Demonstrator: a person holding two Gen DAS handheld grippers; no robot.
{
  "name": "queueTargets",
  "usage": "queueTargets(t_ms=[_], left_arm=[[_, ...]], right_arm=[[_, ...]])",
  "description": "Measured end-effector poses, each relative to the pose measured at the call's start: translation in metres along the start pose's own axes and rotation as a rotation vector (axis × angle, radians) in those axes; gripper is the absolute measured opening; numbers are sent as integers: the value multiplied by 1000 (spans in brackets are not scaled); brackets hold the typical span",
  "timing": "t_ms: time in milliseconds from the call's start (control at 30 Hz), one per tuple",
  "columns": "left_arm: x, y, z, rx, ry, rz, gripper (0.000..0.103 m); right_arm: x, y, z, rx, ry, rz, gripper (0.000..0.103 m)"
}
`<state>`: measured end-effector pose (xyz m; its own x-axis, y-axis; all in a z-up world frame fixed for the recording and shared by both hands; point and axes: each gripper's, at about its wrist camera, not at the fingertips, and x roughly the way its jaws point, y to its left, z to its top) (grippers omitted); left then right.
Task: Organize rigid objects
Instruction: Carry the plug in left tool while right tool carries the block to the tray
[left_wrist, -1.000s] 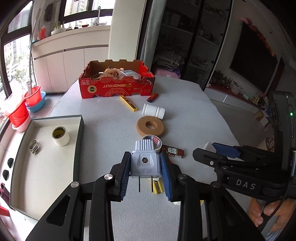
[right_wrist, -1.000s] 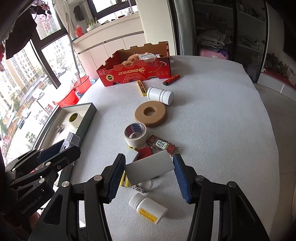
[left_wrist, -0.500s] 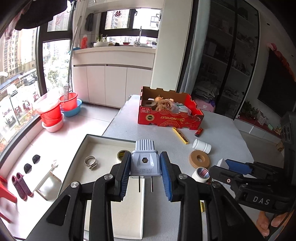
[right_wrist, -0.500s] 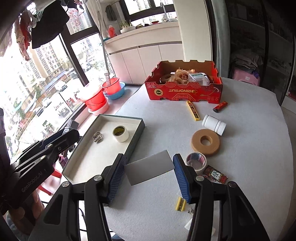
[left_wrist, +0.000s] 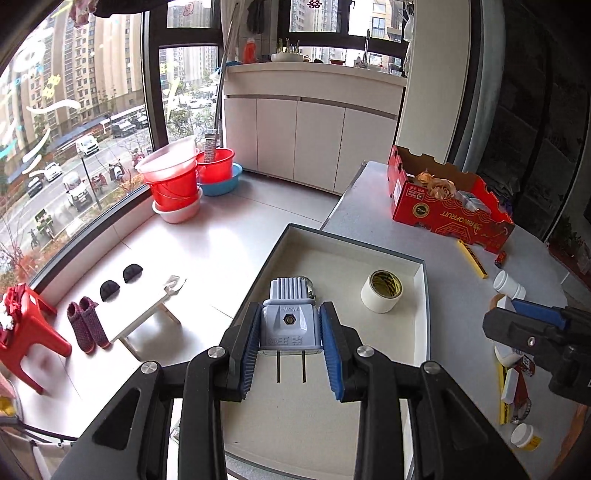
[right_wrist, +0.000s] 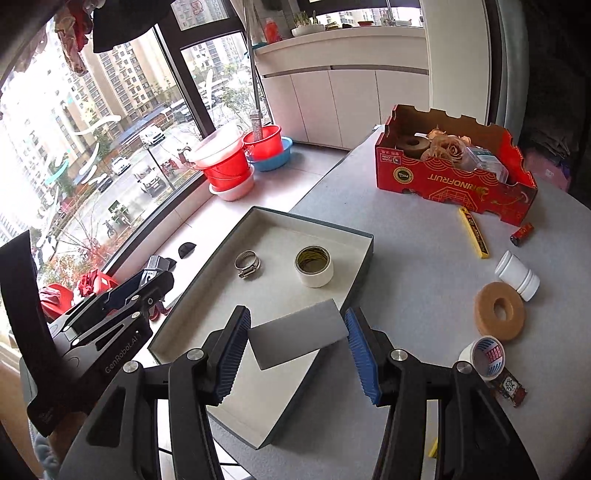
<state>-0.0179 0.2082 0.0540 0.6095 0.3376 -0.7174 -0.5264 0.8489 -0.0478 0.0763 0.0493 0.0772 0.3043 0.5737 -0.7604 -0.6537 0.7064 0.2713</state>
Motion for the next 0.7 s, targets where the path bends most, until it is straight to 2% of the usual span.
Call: queueTargets(t_ms=[233,400,700], left_arm=[[28,5,-11,-12,61,8,35],[37,3,-14,8,59,36,35],[51,4,-16,4,94,33,35]], right_arm=[[33,7,0,8,58,10,55],[48,6,0,15,83,6,55],[69,8,-2,20,122,10,55]])
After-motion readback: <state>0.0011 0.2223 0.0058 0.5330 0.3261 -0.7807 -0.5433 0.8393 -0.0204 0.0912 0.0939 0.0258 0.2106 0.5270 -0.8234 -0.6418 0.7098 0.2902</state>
